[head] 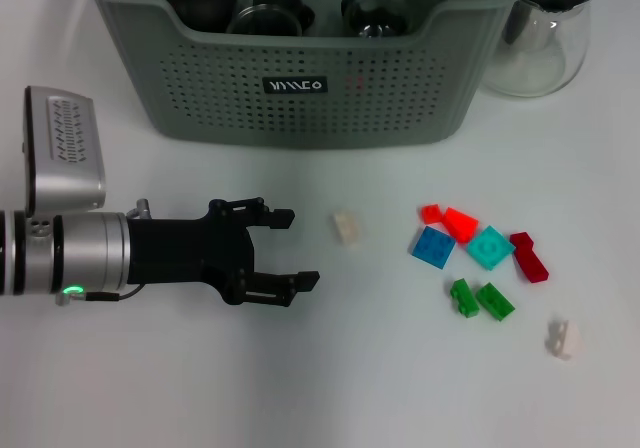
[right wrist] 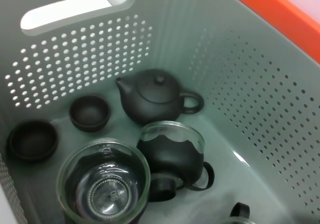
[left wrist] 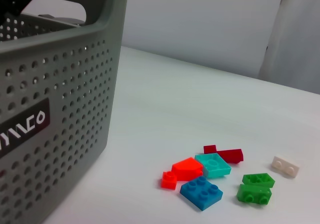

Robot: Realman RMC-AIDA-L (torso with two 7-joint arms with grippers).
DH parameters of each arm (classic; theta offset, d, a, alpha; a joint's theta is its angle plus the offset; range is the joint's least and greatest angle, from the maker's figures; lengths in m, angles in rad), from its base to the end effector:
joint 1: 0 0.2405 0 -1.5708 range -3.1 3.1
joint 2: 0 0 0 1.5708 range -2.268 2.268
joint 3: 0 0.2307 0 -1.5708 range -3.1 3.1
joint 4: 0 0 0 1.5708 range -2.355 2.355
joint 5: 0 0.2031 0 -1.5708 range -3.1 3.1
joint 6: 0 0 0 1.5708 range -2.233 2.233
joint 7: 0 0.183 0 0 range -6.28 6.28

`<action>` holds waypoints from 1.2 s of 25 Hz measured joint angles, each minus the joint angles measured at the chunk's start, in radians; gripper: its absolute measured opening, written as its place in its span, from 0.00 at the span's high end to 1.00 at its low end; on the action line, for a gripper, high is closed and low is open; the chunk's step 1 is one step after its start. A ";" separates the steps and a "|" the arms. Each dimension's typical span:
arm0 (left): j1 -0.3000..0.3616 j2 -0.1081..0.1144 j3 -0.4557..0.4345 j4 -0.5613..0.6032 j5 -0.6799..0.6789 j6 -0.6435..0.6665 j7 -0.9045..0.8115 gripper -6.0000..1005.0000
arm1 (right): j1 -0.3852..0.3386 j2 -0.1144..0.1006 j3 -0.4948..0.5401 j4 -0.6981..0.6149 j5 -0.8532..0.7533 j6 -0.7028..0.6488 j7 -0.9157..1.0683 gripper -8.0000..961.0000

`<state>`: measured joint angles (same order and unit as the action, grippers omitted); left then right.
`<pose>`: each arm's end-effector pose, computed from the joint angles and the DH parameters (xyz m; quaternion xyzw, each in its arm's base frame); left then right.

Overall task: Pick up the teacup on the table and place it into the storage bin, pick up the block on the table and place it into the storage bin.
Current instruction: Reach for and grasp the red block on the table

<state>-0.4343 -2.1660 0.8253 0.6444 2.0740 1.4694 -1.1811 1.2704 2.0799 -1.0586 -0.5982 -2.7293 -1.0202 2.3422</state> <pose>-0.2431 0.2830 -0.0794 -0.9661 -0.1611 -0.1762 0.0985 0.0688 0.4736 -0.0576 -0.9405 0.1817 -0.1021 0.2685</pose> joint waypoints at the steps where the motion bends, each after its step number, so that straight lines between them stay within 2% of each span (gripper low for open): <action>1: 0.000 0.000 0.000 0.000 0.000 0.000 0.000 0.14 | 0.000 0.001 0.000 -0.006 0.000 -0.004 0.001 0.57; 5: 0.000 0.000 0.000 -0.001 0.000 0.002 0.000 0.14 | -0.011 0.005 0.007 -0.066 0.010 -0.034 0.006 0.44; 9: 0.002 -0.001 0.000 -0.002 0.000 0.009 0.000 0.14 | -0.063 0.010 0.012 -0.231 0.097 -0.123 0.004 0.30; 12: 0.002 -0.002 0.000 -0.002 0.000 0.012 0.000 0.14 | -0.121 0.008 0.012 -0.405 0.202 -0.207 0.004 0.30; 13: 0.002 -0.001 0.000 -0.002 0.000 0.013 0.000 0.14 | -0.171 0.002 0.013 -0.517 0.282 -0.263 0.006 0.31; 14: 0.002 -0.002 0.000 -0.002 0.000 0.013 0.000 0.14 | -0.171 0.002 0.013 -0.517 0.282 -0.263 0.006 0.30; 16: 0.002 -0.002 0.000 -0.002 0.000 0.013 0.000 0.14 | -0.224 -0.008 0.014 -0.609 0.371 -0.311 0.003 0.30; 17: 0.002 -0.002 0.000 -0.002 0.000 0.014 0.000 0.14 | -0.252 -0.016 0.014 -0.647 0.428 -0.338 -0.002 0.30; 18: 0.002 -0.001 0.000 -0.002 0.000 0.017 0.000 0.14 | -0.316 -0.034 0.014 -0.712 0.543 -0.384 -0.018 0.30; 19: 0.003 -0.002 0.000 -0.002 0.000 0.024 0.000 0.14 | -0.316 -0.034 0.014 -0.712 0.543 -0.384 -0.018 0.30; 24: 0.003 0.000 -0.010 -0.001 -0.004 0.048 -0.002 0.14 | -0.461 -0.072 0.054 -0.788 0.799 -0.506 -0.093 0.30; 28: 0.003 0.000 -0.011 0.000 -0.008 0.059 -0.003 0.14 | -0.542 -0.087 0.107 -0.792 0.872 -0.631 -0.169 0.29; 30: 0.003 0.000 -0.011 0.001 -0.008 0.063 -0.003 0.14 | -0.567 -0.088 0.121 -0.789 0.876 -0.716 -0.213 0.22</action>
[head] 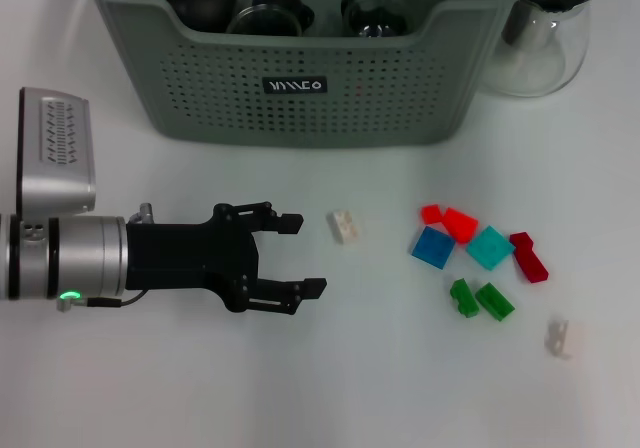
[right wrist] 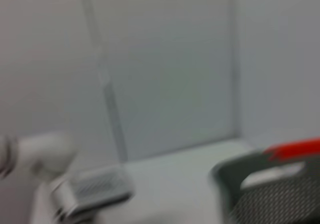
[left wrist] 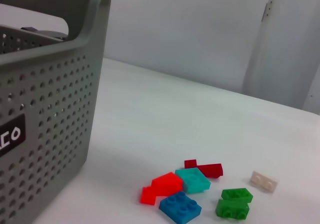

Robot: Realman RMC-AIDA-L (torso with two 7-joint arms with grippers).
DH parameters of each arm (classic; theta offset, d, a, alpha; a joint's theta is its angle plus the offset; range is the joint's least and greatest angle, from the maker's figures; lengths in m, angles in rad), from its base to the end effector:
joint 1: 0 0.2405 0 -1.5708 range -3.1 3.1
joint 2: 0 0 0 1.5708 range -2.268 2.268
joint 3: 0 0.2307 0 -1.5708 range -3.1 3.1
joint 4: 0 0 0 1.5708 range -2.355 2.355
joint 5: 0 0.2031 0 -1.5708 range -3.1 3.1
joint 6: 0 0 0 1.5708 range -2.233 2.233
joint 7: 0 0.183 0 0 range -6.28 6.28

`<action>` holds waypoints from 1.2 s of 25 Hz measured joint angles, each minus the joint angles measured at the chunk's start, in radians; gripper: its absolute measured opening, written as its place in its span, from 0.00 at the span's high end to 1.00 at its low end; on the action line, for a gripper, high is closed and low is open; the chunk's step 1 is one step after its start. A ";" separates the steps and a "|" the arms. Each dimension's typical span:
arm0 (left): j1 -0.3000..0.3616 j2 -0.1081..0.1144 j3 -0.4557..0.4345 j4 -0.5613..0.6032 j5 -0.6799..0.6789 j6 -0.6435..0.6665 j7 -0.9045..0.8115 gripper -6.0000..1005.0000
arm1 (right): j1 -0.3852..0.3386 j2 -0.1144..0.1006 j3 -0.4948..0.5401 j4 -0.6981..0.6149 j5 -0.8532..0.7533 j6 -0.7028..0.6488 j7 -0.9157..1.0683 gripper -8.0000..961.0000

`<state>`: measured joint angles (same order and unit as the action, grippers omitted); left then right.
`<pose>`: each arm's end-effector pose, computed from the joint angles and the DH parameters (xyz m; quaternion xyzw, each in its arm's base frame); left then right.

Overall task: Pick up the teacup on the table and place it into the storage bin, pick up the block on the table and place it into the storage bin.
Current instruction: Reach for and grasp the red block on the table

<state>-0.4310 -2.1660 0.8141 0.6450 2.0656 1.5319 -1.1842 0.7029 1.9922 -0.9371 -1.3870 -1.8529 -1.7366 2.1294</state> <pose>-0.2361 0.2758 -0.0768 -0.9638 -0.1602 -0.1980 0.0791 0.0530 0.3493 0.0724 -0.9708 0.1106 0.1961 0.0826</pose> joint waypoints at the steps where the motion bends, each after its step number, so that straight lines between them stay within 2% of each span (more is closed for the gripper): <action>1: 0.000 0.000 0.000 0.000 0.000 0.001 0.000 0.14 | -0.011 0.000 0.007 0.002 -0.001 -0.044 -0.020 0.18; 3: 0.000 0.000 0.000 0.001 0.000 0.004 0.000 0.14 | -0.029 0.000 0.014 0.011 -0.016 -0.119 -0.043 0.11; 8: 0.000 0.000 0.000 0.002 -0.001 0.005 0.001 0.14 | -0.050 0.001 0.010 0.038 -0.144 -0.220 -0.054 0.05; 12: -0.002 0.000 0.001 0.002 -0.001 0.005 0.003 0.14 | -0.035 0.020 -0.004 0.085 -0.342 -0.231 -0.054 0.04; 18: -0.004 0.000 0.001 0.002 -0.001 0.003 0.000 0.14 | 0.025 0.064 -0.030 0.189 -0.647 -0.140 -0.057 0.05; 21: -0.002 0.000 0.001 0.002 -0.001 0.001 -0.007 0.14 | 0.048 0.082 -0.067 0.231 -0.742 -0.079 -0.058 0.05; 26: -0.003 -0.001 0.000 0.004 -0.001 -0.007 -0.045 0.14 | 0.059 0.102 -0.144 0.248 -0.826 -0.038 -0.058 0.05; 30: -0.004 -0.003 0.000 0.001 -0.003 -0.010 -0.052 0.14 | 0.055 0.101 -0.214 0.265 -0.875 0.006 -0.075 0.04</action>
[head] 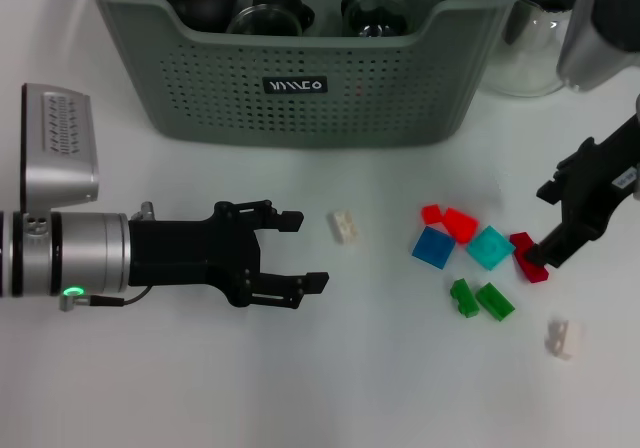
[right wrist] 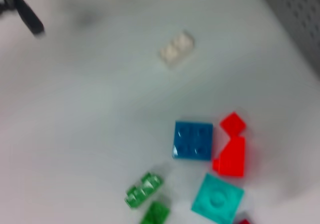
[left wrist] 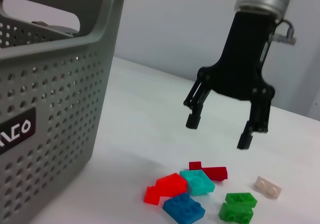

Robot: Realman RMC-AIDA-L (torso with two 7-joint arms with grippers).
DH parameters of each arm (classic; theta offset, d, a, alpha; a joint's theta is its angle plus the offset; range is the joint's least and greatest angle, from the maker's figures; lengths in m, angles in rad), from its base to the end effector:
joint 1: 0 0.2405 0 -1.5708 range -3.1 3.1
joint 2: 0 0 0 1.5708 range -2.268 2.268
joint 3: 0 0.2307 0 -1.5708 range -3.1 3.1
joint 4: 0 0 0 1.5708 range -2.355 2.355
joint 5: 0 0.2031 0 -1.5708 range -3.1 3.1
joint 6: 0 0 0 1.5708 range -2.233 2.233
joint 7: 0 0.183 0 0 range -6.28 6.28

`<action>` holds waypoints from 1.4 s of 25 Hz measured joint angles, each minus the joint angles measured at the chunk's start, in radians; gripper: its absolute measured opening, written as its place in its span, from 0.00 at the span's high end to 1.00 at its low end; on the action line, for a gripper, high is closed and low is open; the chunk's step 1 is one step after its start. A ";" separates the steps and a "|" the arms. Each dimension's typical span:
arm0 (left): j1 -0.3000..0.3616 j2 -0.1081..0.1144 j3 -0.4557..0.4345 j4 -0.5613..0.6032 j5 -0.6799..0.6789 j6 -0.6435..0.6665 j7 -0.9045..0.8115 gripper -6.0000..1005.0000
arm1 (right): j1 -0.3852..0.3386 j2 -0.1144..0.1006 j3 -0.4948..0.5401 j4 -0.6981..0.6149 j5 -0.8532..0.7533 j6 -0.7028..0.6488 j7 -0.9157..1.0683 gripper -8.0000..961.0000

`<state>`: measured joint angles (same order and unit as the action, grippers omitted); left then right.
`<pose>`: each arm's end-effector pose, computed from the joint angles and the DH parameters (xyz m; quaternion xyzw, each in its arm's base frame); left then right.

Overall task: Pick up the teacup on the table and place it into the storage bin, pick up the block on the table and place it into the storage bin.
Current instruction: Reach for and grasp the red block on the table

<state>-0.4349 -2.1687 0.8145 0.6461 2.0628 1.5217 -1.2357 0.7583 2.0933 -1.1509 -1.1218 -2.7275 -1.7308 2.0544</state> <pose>-0.2350 0.2782 -0.0775 -0.9593 -0.1839 -0.1996 0.0780 0.2012 0.3382 -0.0142 -0.9500 0.1876 -0.2441 0.0518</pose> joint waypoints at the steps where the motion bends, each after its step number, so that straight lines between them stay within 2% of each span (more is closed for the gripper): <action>1: 0.000 -0.001 0.000 -0.001 0.000 0.000 0.000 0.14 | 0.000 0.000 -0.008 0.008 -0.007 0.009 -0.010 0.04; 13: -0.009 -0.005 0.000 -0.006 -0.004 -0.030 -0.036 0.14 | 0.026 0.001 -0.147 0.121 -0.032 0.125 -0.076 0.04; 23: -0.009 -0.004 0.000 -0.006 -0.016 -0.039 -0.067 0.14 | 0.077 0.002 -0.171 0.232 -0.037 0.172 -0.106 0.04; 35: -0.008 -0.002 0.000 -0.006 -0.017 -0.051 -0.070 0.14 | 0.100 0.004 -0.198 0.282 -0.040 0.207 -0.097 0.04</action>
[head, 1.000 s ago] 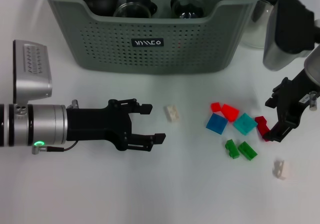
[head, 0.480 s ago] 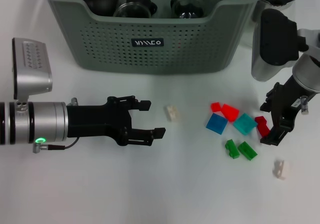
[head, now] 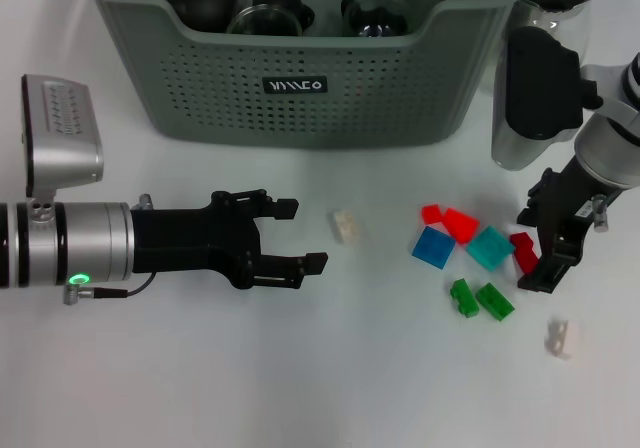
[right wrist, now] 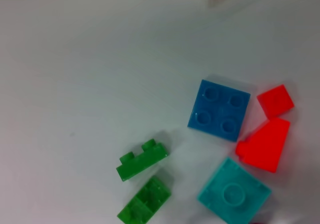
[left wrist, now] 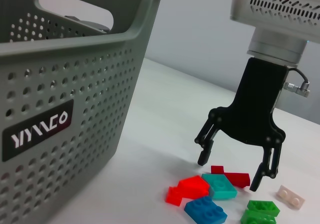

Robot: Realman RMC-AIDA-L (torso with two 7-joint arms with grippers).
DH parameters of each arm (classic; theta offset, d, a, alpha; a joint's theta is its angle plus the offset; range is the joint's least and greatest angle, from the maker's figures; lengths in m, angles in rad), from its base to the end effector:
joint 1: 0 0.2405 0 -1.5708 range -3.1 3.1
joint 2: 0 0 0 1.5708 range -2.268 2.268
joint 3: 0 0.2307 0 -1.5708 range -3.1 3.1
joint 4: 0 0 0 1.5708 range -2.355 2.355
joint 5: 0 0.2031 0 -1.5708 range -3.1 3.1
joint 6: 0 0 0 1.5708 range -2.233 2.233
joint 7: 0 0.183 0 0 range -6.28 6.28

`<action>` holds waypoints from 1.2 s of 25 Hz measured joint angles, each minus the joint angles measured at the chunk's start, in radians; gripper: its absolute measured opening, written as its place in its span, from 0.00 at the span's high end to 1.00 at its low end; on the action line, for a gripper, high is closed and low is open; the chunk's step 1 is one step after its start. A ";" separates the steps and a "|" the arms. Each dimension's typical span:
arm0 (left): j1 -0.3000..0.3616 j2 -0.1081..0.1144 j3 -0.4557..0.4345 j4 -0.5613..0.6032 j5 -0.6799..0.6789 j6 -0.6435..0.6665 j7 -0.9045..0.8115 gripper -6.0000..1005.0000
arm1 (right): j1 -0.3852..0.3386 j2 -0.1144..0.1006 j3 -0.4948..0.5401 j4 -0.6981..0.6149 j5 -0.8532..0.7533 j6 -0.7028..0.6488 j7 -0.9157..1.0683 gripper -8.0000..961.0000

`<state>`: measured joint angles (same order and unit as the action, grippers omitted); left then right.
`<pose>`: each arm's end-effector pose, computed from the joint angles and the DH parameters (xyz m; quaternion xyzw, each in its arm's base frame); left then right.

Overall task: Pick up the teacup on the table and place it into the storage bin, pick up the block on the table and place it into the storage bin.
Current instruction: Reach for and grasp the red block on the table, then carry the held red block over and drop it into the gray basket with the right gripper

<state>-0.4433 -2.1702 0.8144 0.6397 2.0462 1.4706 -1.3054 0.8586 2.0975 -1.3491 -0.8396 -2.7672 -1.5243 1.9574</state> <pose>-0.2365 0.2879 -0.0781 -0.9500 -0.2216 -0.1993 0.0934 0.2199 0.3427 -0.0582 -0.9403 0.0860 -0.3291 0.0127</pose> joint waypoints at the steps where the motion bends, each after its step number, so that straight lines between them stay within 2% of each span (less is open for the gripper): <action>1: 0.000 0.000 0.000 0.000 0.000 0.000 0.000 0.14 | 0.002 0.000 0.000 0.004 0.000 0.001 0.000 0.05; 9: 0.000 0.001 0.000 0.000 0.000 -0.001 -0.001 0.14 | 0.008 0.003 -0.015 0.020 0.000 0.016 0.008 0.05; 15: 0.001 0.001 0.000 0.000 0.000 -0.001 -0.006 0.14 | 0.008 0.004 -0.030 0.017 0.000 0.008 0.019 0.22; 17: 0.002 0.001 0.000 0.000 0.000 -0.001 -0.010 0.14 | 0.008 0.003 -0.028 0.007 0.001 -0.006 0.021 0.23; 22: 0.006 0.003 0.000 0.005 0.000 0.001 -0.011 0.14 | -0.006 -0.001 0.036 -0.112 0.009 -0.107 0.021 0.27; 27: 0.006 0.003 0.000 0.009 0.000 0.008 -0.011 0.14 | 0.000 -0.004 0.144 -0.281 0.027 -0.282 0.021 0.28; 30: 0.006 0.003 0.000 0.010 0.001 0.008 -0.011 0.14 | 0.022 -0.006 0.217 -0.386 0.108 -0.383 0.021 0.28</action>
<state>-0.4372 -2.1676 0.8146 0.6492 2.0469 1.4790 -1.3162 0.8801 2.0911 -1.1324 -1.2256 -2.6590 -1.9077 1.9784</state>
